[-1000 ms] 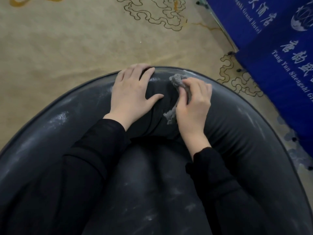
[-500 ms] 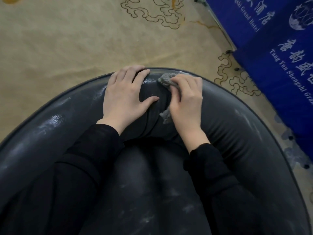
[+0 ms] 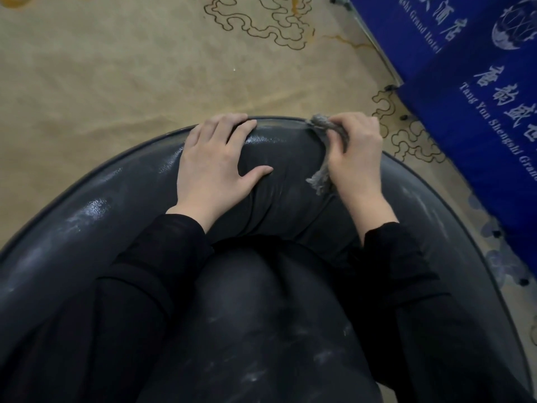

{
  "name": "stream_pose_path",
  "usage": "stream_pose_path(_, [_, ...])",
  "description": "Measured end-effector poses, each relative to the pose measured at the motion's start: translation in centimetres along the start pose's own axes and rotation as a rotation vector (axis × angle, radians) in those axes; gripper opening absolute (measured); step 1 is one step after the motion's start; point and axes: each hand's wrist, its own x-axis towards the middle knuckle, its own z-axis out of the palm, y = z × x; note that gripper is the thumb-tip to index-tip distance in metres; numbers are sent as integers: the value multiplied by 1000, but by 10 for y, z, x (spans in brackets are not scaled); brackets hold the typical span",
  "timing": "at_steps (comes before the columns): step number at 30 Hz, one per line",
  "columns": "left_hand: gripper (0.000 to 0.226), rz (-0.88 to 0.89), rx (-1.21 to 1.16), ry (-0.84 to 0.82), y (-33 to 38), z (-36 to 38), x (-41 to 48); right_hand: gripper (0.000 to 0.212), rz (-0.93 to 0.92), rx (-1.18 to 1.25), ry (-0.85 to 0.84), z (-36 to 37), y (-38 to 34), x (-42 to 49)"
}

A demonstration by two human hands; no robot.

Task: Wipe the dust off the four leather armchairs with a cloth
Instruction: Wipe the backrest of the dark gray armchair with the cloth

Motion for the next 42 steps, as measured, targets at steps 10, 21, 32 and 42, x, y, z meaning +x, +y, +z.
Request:
stream_pose_path(10, [69,18,10,20,-2,2,-1,18,-92,-40,-321,-3,-9,47])
stream_pose_path(21, [69,11,6,33,-1,3,-1,17,14,-39,-354,-9,-7,51])
stream_pose_path(32, [69,5,11,26,-1,3,-1,18,68,-112,-364,-16,3,49])
stream_pose_path(42, [70,4,24,8,-1,3,-1,24,50,-55,-285,-6,3,34])
